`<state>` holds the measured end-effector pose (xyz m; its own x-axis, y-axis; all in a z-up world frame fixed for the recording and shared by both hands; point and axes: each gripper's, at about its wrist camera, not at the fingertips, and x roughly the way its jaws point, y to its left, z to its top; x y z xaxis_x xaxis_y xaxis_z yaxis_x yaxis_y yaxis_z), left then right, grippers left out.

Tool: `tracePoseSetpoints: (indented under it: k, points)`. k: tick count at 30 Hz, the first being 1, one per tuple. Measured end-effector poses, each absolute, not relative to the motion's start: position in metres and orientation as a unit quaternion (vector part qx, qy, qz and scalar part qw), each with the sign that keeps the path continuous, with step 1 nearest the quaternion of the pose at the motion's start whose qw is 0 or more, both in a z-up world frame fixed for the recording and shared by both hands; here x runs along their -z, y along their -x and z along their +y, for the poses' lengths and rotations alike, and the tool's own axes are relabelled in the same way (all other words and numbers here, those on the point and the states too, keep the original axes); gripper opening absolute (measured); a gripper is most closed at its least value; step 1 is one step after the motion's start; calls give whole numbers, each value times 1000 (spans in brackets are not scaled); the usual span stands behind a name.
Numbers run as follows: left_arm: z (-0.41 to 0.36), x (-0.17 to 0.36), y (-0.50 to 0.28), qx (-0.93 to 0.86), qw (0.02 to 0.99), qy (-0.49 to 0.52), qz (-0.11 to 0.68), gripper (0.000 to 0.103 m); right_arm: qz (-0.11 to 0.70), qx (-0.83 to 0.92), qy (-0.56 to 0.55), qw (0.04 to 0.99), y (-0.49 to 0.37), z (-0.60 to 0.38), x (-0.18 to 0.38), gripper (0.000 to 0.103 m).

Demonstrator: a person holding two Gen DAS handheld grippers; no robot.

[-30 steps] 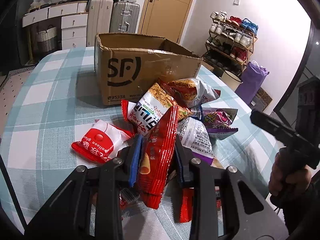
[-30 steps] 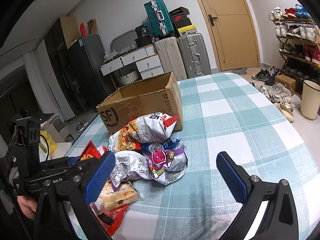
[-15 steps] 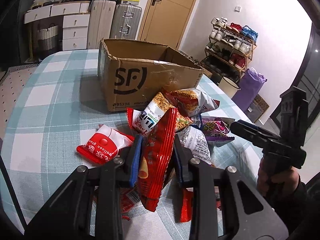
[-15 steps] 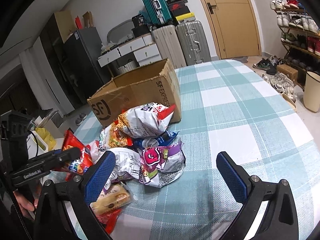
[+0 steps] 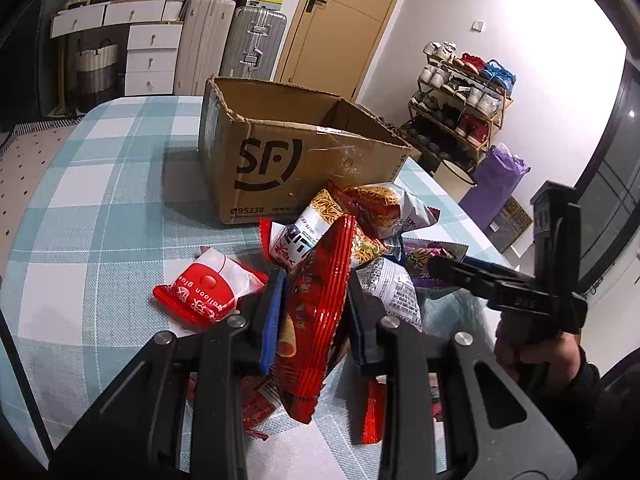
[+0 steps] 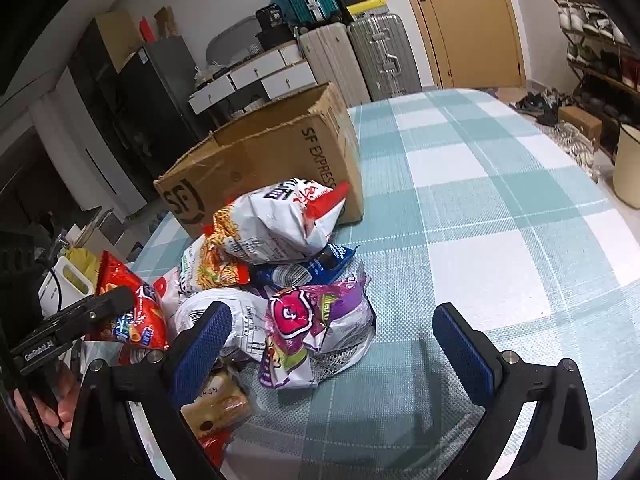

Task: Organize snacks
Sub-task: 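Grasp the purple-pink snack bag with the right tool while the left tool holds the red bag, then lift both held bags and carry them over the open cardboard box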

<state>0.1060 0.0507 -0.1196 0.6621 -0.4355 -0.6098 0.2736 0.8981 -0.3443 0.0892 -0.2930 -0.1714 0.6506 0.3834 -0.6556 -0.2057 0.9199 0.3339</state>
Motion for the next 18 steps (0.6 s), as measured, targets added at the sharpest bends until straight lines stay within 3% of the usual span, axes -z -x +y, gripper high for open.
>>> tracePoseSetpoints:
  k: [4, 9, 11, 13, 14, 18]
  points:
    - [51, 117, -104, 199, 905, 117, 357, 25, 396, -163, -119, 896, -94, -291, 177, 102]
    - [51, 113, -102, 202, 906, 120, 353, 25, 401, -171, -123, 891, -99, -288, 181, 93]
    - [53, 111, -100, 200, 906, 122, 352, 25, 407, -179, -127, 887, -101, -287, 183, 76]
    - [54, 110, -98, 198, 907, 123, 350, 26, 412, -177, -127, 885, -103, -286, 185, 69]
    - [56, 109, -97, 196, 908, 123, 349, 26, 412, -188, -136, 881, -104, -288, 186, 56]
    - [58, 104, -93, 191, 911, 122, 345, 25, 413, -198, -155, 876, -104, -296, 188, 49]
